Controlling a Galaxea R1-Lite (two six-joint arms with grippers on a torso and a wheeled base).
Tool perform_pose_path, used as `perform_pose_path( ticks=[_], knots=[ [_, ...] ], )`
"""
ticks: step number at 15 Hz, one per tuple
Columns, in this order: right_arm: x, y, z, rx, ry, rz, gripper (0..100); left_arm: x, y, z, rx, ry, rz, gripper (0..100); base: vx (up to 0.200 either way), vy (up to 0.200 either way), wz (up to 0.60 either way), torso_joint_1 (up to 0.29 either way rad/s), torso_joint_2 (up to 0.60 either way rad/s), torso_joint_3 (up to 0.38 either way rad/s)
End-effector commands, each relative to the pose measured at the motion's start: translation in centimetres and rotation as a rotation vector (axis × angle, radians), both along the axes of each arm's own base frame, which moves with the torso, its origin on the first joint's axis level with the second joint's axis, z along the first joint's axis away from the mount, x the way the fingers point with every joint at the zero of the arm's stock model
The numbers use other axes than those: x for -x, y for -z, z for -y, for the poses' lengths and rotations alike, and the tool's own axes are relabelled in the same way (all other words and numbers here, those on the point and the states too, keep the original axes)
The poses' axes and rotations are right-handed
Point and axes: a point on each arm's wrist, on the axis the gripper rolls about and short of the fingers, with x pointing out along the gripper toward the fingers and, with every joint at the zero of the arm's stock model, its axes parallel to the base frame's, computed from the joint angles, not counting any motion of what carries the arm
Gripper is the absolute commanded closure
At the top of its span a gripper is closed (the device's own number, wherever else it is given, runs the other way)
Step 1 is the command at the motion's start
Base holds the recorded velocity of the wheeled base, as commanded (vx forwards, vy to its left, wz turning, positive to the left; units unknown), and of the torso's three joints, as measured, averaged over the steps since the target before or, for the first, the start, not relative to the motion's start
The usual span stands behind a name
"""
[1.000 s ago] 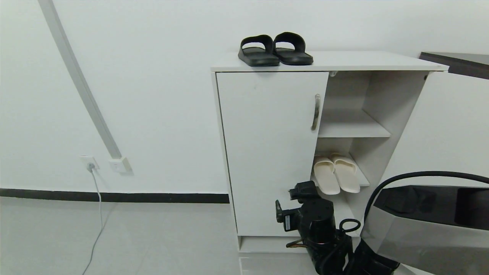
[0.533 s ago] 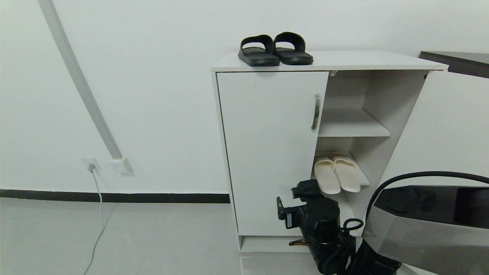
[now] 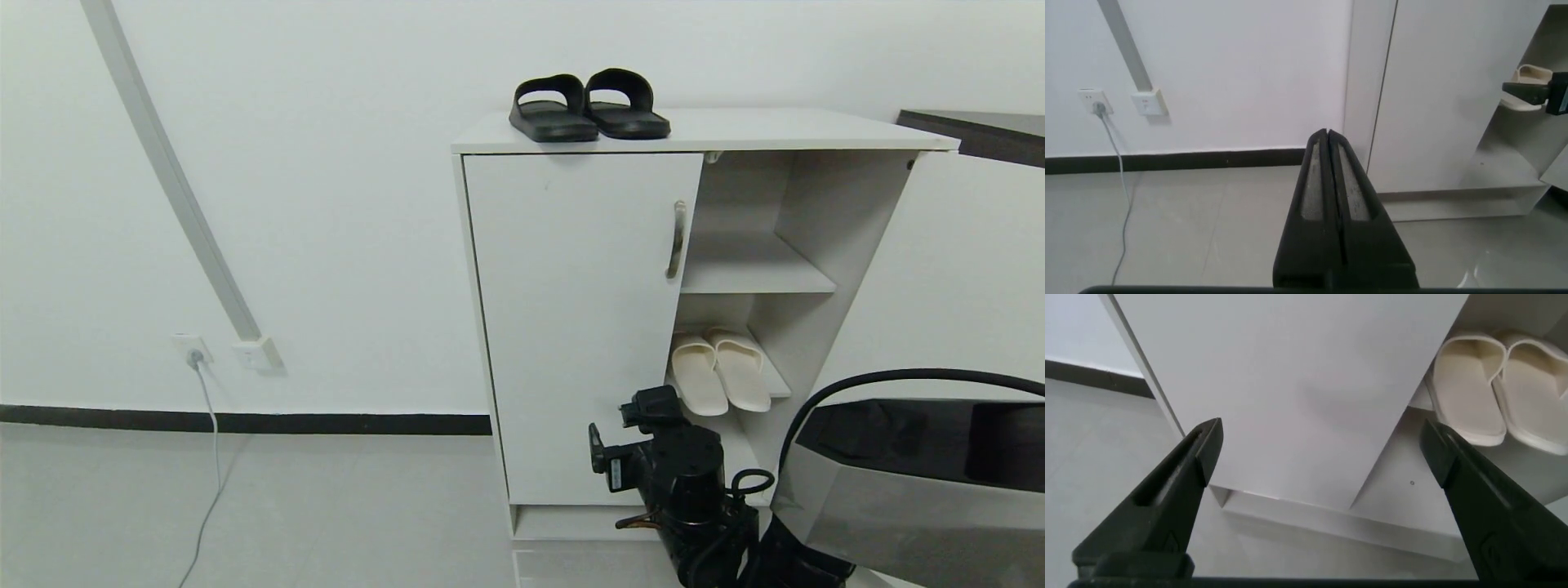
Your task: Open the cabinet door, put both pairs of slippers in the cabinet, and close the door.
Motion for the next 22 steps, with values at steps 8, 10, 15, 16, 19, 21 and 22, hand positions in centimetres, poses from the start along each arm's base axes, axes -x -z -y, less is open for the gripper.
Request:
perform_pose_path(
  ticks=[8,10,15,16,19,21,22],
  knots=[
    [-0.06,0.24,-0.06,0.004,0.001,-0.004,0,0.00,0.00,0.00,-0.001,0.000,0.000,100,0.000,0.000,0.00,0.051,-0.31,-0.257],
    [-0.06,0.24,-0.06,0.004,0.001,-0.004,0,0.00,0.00,0.00,-0.001,0.000,0.000,100,0.000,0.000,0.00,0.112,-0.46,-0.339],
    [-0.04,0.27,-0.04,0.005,0.001,-0.005,0,0.00,0.00,0.00,-0.001,0.000,0.000,100,0.000,0.000,0.00,0.143,-0.47,-0.332],
    [-0.02,0.30,-0.02,0.006,0.001,-0.006,0,0.00,0.00,0.00,-0.001,0.000,0.000,100,0.000,0.000,0.00,0.163,-0.49,-0.315],
    [0.00,0.32,0.00,0.007,0.001,-0.007,0,0.00,0.00,0.00,-0.001,0.000,0.000,100,0.000,0.000,0.00,0.177,-0.50,-0.318],
    [0.00,0.32,0.00,0.007,0.001,-0.007,0,0.00,0.00,0.00,-0.001,0.000,0.000,100,0.000,0.000,0.00,0.205,-0.51,-0.312],
    [0.00,0.32,0.00,0.007,0.001,-0.007,0,0.00,0.00,0.00,-0.001,0.000,0.000,100,0.000,0.000,0.00,0.212,-0.52,-0.325]
  ],
)
